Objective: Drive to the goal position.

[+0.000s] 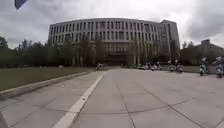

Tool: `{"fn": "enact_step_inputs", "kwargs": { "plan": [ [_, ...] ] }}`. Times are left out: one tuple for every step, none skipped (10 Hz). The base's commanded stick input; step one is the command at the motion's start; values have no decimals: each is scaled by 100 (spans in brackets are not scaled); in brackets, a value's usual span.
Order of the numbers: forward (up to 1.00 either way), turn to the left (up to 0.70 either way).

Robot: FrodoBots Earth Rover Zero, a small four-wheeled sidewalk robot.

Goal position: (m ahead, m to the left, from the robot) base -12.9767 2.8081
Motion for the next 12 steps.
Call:
{"fn": "enact_step_inputs", "kwargs": {
  "plan": [
    [6, 0],
    [6, 0],
    [6, 0],
    [6, 0],
    [6, 0],
    [6, 0],
    [6, 0],
    [6, 0],
    [6, 0],
    [6, 0],
    [7, 0],
    [7, 0]
  ]
}}
